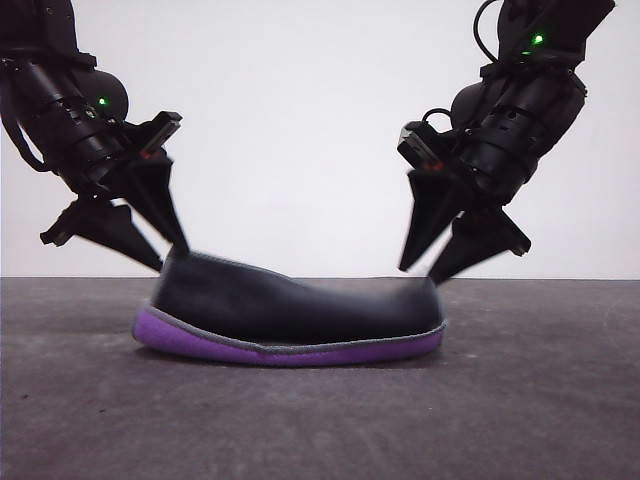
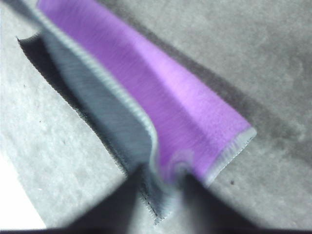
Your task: Fold clothes
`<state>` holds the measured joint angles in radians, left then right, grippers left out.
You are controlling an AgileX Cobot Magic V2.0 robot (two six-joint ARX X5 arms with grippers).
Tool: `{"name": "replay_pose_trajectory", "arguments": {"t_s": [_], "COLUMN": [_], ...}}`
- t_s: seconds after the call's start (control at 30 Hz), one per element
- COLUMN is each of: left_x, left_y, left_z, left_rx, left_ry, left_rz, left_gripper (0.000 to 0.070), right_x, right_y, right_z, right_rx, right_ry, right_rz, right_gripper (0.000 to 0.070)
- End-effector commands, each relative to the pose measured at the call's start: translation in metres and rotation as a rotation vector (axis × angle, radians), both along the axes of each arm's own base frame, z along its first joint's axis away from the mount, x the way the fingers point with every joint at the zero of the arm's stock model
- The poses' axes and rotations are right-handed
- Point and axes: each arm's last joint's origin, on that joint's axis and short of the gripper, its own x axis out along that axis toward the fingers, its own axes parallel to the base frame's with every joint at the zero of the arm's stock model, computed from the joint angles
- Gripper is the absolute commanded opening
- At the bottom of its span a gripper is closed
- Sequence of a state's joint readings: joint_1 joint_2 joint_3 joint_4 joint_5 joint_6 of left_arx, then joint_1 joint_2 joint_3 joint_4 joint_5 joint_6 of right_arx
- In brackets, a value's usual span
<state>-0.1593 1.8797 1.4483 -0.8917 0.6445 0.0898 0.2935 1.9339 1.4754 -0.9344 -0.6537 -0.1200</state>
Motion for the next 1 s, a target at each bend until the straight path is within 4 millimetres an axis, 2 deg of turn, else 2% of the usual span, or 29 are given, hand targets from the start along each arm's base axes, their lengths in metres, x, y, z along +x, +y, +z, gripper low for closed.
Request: {"name": "replay_pose_trajectory", "arguments": {"t_s": [0.0,0.23,0.4,0.6,0.83,0.97], "left_x": [0.003,0.004,0.007,0.0,-0.015,-0.027], "left_y": [-0.002,-0.001,0.006,0.018,0.027,0.029], "left_z": [0.001,0.002,0.008,0.031,0.066,0.082], "left_rx": [0.001,0.0,-0.004,0.017,0.044,0.075], "left_ry": [-0.014,-0.022,-0.076,-0.142,-0.263,-0.296], "left_rz": [-0.011,-0.009,0.012,0.053,0.087,0.102], "left_gripper": [0.0464,0.0467,0.0475,0.0477,0.0477,0.0477], "right_x": [0.003,0.006,0.014,0.015,0.015,0.01], "right_y": [0.002,0.002,-0.006,-0.018,-0.03,-0.033], "right_z": [0.0,0.001,0.011,0.024,0.032,0.032], "right_rx": [0.003,0.01,0.025,0.035,0.008,-0.01], "right_ry": [-0.01,-0.035,-0.092,-0.136,-0.176,-0.125], "right_rz": [0.012,0.009,-0.017,-0.048,-0.072,-0.068], "right_gripper": [0.0571,0.0579,0.0579,0.0579,0.0579,0.058]}}
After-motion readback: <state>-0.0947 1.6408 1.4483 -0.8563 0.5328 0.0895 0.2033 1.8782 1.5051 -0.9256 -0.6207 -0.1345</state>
